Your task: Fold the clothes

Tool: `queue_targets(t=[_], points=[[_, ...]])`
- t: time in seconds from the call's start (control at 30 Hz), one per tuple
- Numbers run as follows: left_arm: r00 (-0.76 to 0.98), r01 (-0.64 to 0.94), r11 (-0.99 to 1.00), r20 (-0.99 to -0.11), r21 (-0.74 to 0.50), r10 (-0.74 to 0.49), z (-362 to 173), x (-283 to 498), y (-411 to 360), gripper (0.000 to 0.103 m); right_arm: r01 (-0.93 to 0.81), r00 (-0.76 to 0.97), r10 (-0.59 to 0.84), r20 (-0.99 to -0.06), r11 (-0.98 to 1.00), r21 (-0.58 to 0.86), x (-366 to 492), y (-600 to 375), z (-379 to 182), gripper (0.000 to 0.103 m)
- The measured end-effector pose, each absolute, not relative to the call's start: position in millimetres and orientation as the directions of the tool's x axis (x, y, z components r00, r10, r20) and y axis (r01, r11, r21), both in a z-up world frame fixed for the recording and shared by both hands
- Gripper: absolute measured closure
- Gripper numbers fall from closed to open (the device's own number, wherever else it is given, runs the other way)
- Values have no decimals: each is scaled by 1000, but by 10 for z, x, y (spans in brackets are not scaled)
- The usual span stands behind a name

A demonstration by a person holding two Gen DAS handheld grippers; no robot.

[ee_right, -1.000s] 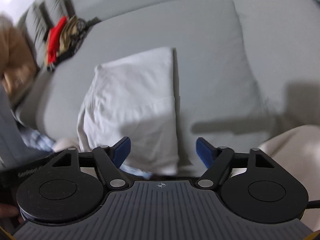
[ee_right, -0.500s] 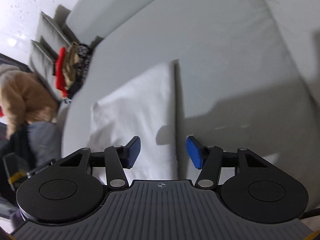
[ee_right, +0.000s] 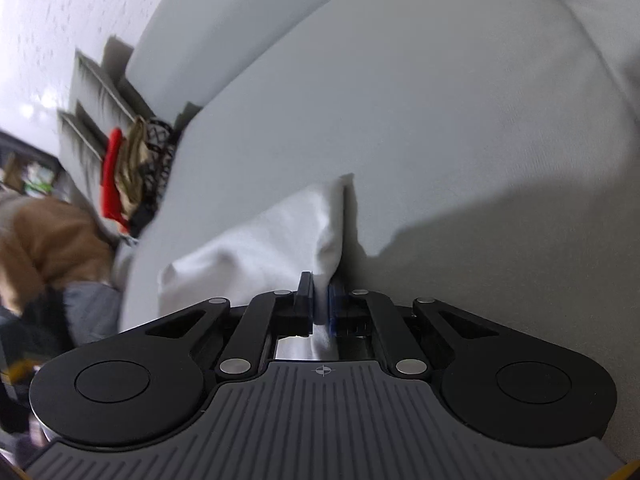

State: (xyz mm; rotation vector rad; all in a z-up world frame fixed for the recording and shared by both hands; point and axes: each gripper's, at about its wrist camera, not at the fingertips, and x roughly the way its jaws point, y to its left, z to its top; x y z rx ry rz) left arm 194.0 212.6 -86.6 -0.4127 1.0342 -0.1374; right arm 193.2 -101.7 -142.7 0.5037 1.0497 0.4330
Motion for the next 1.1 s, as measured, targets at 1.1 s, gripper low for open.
queue_targets(t=[1.1], points=[[560, 669, 688, -418, -281, -715, 1125, 794, -1625, 94, 272, 907, -161, -389, 929, 250, -294, -3886, 944, 99]])
